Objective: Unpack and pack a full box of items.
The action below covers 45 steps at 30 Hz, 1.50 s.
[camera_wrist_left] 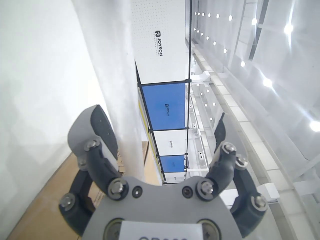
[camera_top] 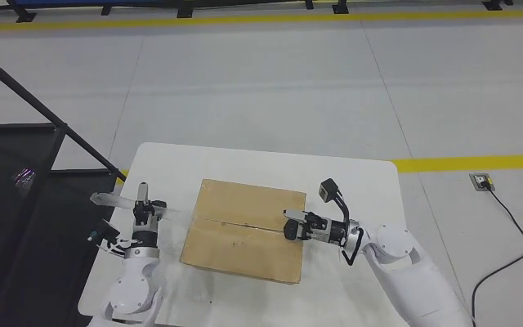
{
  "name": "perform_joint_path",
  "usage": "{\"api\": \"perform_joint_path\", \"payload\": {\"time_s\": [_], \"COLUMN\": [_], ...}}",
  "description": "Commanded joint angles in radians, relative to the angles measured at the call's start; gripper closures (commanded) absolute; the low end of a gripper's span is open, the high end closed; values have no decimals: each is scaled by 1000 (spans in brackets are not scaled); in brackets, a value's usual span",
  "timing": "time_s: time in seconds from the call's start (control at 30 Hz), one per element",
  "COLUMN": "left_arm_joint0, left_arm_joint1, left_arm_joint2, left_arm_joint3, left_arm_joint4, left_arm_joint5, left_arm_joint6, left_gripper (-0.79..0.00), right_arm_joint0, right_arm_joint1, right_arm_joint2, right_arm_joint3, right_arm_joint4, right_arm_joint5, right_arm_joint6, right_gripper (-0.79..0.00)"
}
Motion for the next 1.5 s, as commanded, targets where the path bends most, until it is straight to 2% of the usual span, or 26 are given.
{"api": "perform_joint_path", "payload": {"time_s": [0.0,0.43,0.57,0.83,1.47], "left_arm_joint0": [5,37,51,103,114], "left_arm_joint1": [-1,-7,-10,-13,-31], "left_arm_joint2": [-9,-27,-28,-17,57], "left_arm_joint3": [-21,-147,-179,-244,-259], "left_arm_joint4": [21,173,197,283,402], "left_arm_joint5": [5,8,10,-6,5], "left_arm_joint6": [-3,-32,-55,-95,-180], "left_gripper": [-785,-785,-785,-785,-785], "right_arm_joint0": [0,0,-31,-50,-75], "right_arm_joint1": [0,0,3,7,11], "right_arm_joint2": [0,0,12,22,36], "right_arm_joint3": [0,0,-33,-47,-51], "right_arm_joint4": [0,0,-3,-6,5], "right_arm_joint5": [0,0,0,1,-34], "right_arm_joint6": [0,0,-39,-37,-33], "right_gripper": [-785,-785,-785,-785,-785]}}
